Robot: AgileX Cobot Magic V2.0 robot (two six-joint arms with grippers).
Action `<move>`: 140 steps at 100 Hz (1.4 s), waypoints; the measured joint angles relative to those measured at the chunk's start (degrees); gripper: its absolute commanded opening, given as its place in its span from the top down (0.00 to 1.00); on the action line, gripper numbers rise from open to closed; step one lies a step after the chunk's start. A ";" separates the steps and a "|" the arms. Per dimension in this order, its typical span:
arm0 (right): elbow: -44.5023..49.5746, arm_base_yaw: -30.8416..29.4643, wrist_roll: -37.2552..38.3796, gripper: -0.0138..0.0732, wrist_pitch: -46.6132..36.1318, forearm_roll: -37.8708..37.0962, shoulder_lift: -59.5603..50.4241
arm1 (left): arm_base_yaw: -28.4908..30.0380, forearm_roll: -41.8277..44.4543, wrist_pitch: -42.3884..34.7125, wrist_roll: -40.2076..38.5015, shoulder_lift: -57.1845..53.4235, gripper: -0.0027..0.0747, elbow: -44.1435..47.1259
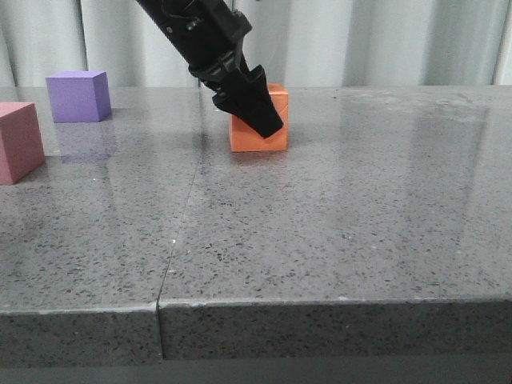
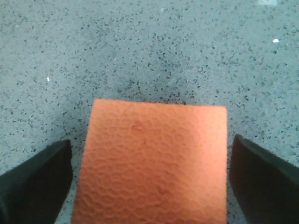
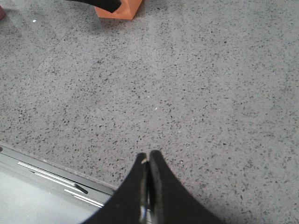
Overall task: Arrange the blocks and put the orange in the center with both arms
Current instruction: 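Reach the left gripper over the orange cube and close on it, then lift the orange cube and carry it toward the purple cube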
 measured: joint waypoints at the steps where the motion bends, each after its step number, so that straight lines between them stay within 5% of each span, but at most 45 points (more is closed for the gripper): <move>1: 0.00 0.00 0.00 0.92 0.00 0.00 0.00 | 0.00 0.00 0.00 0.00 0.00 0.28 0.00; 28: 0.00 0.00 0.00 0.92 0.00 0.00 0.00 | 0.00 -0.13 0.09 0.00 0.00 0.66 0.00; 65: 0.00 0.00 0.00 0.92 0.00 0.00 0.00 | 0.00 2.93 -0.23 -3.52 -0.93 0.68 0.00; 96: 0.00 0.00 0.00 0.92 0.00 0.00 0.00 | 0.40 24.62 1.01 -38.31 -6.95 0.68 0.00; 140: 0.00 0.00 0.00 0.92 0.00 0.00 0.00 | 8.05 35.75 5.99 -69.46 -13.21 0.68 0.00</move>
